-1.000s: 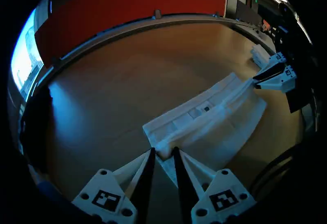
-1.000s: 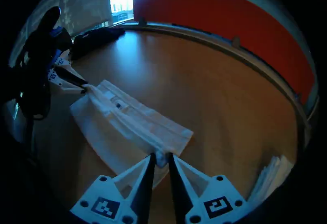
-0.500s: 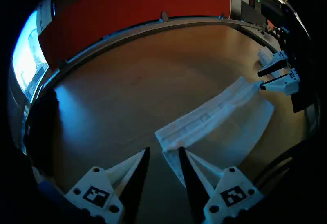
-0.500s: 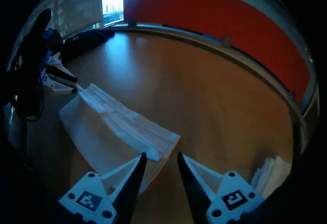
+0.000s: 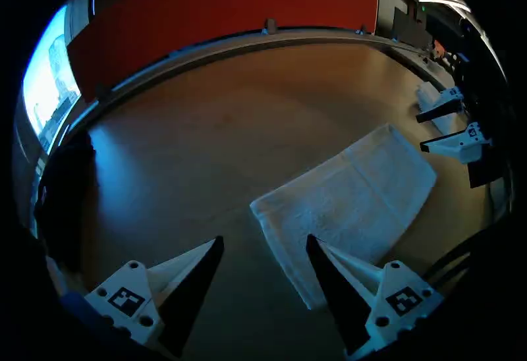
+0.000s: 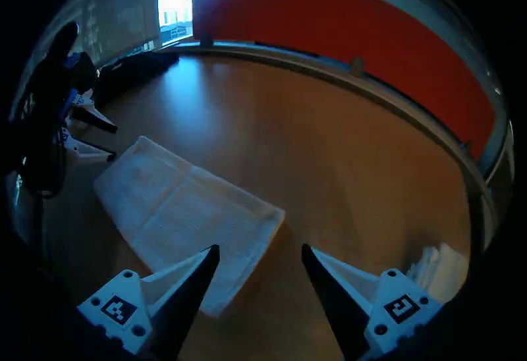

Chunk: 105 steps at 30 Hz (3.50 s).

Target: Fold towel

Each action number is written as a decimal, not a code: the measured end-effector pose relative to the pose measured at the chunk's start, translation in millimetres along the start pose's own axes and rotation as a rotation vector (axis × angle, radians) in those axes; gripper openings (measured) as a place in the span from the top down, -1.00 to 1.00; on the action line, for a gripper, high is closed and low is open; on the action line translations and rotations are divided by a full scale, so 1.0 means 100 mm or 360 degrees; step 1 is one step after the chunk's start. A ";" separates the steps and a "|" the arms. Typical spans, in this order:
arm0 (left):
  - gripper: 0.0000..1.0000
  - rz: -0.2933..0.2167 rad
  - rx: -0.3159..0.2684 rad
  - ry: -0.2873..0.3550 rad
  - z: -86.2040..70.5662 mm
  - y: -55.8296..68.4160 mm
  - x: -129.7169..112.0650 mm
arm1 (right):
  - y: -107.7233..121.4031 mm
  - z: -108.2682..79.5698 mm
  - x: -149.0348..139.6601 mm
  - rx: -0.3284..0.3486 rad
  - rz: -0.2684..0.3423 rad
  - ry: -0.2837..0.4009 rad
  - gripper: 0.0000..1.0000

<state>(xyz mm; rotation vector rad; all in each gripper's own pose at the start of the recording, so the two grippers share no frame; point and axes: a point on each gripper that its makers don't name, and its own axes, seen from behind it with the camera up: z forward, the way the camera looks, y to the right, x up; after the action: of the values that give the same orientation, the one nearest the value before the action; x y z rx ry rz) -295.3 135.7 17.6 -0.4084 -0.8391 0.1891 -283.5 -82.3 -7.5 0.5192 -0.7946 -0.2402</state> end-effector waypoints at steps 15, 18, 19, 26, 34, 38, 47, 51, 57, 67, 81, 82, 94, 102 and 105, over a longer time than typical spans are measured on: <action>-0.86 -0.0040 0.0070 -0.0002 -0.22 -0.03 -0.21 | -0.14 -0.21 -0.19 0.0003 0.0035 -0.0005 -0.93; -0.86 -0.0055 0.0058 0.0002 -0.27 0.01 -0.26 | -0.17 -0.26 -0.23 -0.0001 0.0044 -0.0008 -0.93; -0.85 -0.0060 0.0056 0.0002 -0.29 0.02 -0.27 | -0.18 -0.27 -0.23 -0.0002 0.0045 -0.0007 -0.93; -0.86 -0.0089 0.0049 0.0002 -0.35 0.06 -0.36 | -0.23 -0.34 -0.29 -0.0007 0.0040 -0.0005 -0.93; -0.86 -0.0115 0.0062 0.0022 -0.42 0.04 -0.40 | -0.22 -0.36 -0.31 -0.0010 0.0012 -0.0010 -0.93; -0.86 -0.0145 0.0070 0.0032 -0.48 0.03 -0.43 | -0.26 -0.37 -0.29 0.0015 -0.0008 -0.0001 -0.93; -0.86 -0.0225 0.0097 0.0044 -0.62 0.02 -0.57 | -0.28 -0.36 -0.29 0.0057 -0.0059 -0.0007 -0.93; -0.86 -0.0258 0.0118 0.0046 -0.69 -0.01 -0.65 | -0.29 -0.35 -0.31 0.0077 -0.0088 -0.0018 -0.93; -0.86 -0.0323 0.0144 0.0054 -0.80 -0.03 -0.76 | -0.31 -0.32 -0.32 0.0103 -0.0115 -0.0030 -0.93; -0.86 -0.0355 0.0172 0.0065 -0.91 -0.02 -0.89 | -0.37 -0.29 -0.37 0.0142 -0.0161 -0.0054 -0.92; -0.86 -0.0405 0.0190 0.0055 -1.03 0.02 -1.07 | -0.39 -0.29 -0.54 0.0187 -0.0213 -0.0111 -0.73; -0.86 -0.0409 0.0191 0.0053 -1.04 0.03 -1.08 | -0.39 -0.29 -0.56 0.0191 -0.0218 -0.0118 -0.68; -0.86 -0.0425 0.0206 0.0042 -1.11 0.05 -1.20 | -0.43 -0.27 -0.68 0.0239 -0.0245 -0.0170 -0.17; -0.86 -0.0433 0.0211 0.0047 -1.15 0.04 -1.21 | -0.39 -0.24 -0.74 0.0262 -0.0242 -0.0208 0.22; -0.86 -0.0431 0.0210 0.0043 -1.15 0.05 -1.23 | -0.37 -0.23 -0.74 0.0271 -0.0260 -0.0208 0.35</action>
<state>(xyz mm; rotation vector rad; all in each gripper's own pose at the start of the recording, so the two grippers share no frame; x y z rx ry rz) -289.3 68.7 -137.1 -0.1706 -0.8411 -0.0121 -317.7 -76.7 -86.6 0.7363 -0.9056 -0.3621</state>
